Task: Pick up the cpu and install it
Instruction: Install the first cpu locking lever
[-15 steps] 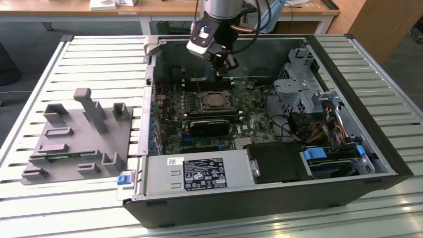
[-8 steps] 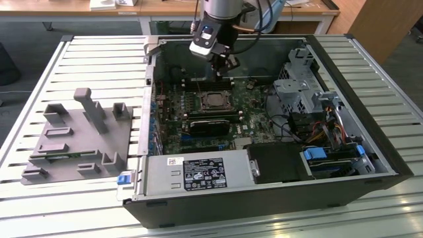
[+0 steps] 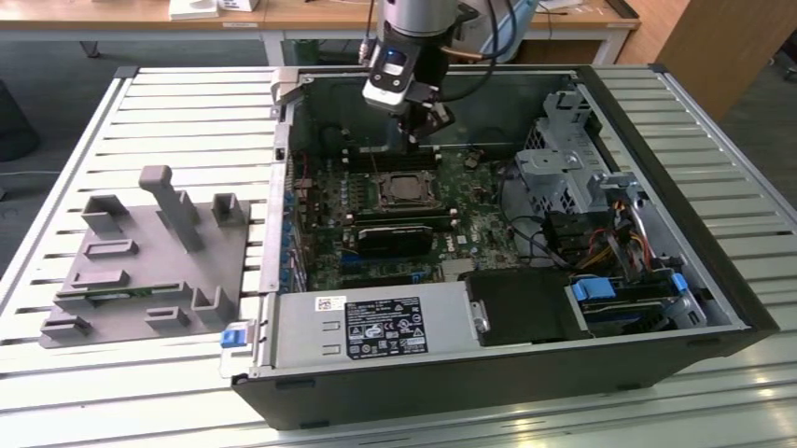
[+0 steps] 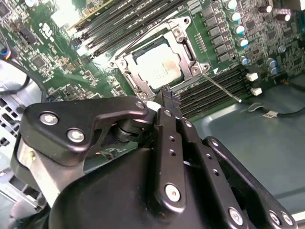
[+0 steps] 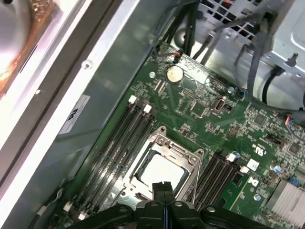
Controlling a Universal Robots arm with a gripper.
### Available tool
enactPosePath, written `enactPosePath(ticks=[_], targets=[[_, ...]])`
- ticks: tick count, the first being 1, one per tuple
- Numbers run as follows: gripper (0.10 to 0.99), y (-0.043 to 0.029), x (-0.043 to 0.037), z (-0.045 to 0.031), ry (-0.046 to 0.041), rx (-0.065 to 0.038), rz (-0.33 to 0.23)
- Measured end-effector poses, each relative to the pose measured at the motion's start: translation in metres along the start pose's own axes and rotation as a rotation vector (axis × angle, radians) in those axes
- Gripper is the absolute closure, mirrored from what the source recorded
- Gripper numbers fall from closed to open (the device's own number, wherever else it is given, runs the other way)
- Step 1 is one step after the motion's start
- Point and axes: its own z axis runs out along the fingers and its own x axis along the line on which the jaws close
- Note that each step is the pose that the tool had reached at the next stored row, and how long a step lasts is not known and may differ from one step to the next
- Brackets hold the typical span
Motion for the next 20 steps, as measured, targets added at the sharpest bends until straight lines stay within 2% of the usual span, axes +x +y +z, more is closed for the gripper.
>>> enactPosePath(ticks=[12,20], targets=[[0.980,0.0000,0.0000,0.0002,0.0027,-0.002,-0.170],[0.980,0.0000,0.0000,0.0008,0.0050,-0.003,-0.310]])
